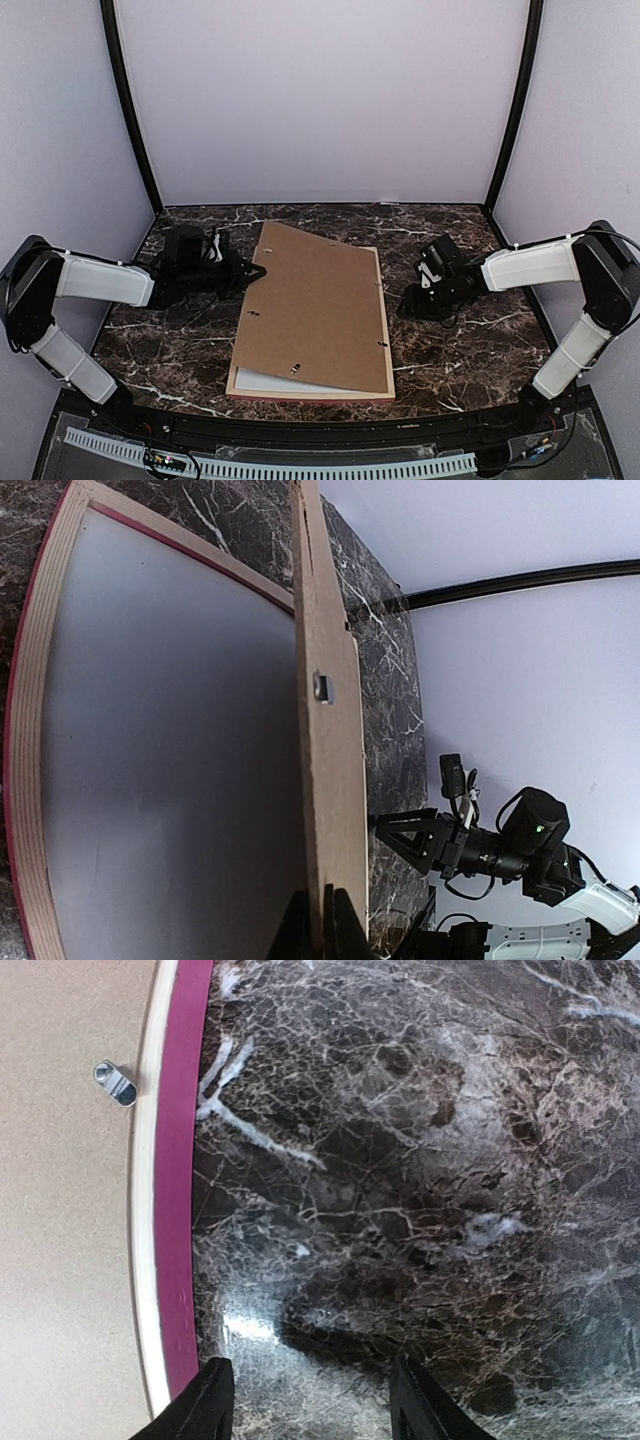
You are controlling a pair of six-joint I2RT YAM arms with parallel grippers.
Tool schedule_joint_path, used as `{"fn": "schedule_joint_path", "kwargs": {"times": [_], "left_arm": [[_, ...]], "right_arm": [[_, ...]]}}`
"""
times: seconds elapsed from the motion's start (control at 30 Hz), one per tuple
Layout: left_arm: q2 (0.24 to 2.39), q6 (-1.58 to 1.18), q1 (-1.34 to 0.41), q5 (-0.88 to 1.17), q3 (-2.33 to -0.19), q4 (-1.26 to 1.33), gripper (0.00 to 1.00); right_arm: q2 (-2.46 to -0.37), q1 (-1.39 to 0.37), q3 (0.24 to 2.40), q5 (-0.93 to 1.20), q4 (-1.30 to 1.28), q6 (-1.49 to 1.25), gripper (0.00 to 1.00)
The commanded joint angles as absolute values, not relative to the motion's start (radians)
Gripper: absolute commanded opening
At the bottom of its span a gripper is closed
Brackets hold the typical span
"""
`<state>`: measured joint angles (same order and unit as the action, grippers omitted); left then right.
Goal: Put the photo into the frame
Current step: Place the backboard on the frame body.
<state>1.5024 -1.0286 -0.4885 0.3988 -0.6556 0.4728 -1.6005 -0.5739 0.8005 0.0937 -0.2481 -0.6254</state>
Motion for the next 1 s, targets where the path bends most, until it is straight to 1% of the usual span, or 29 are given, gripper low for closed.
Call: {"fn": "schedule_joint_path", "kwargs": {"times": [0.0,0.97], "left_arm": [[1.480,-0.952,-0.484,0.259,-0.628,0.369,0.00],[1.539,-0.959,-0.484,0.251,-0.641,0.413,0.00]], "right_arm": [[-1.621,-0.572,0.803,0.104,-0.241,-0.625,0.54],[-1.631,-0.573,0.801,0.108,-0.238,-0.625,0.54]]}}
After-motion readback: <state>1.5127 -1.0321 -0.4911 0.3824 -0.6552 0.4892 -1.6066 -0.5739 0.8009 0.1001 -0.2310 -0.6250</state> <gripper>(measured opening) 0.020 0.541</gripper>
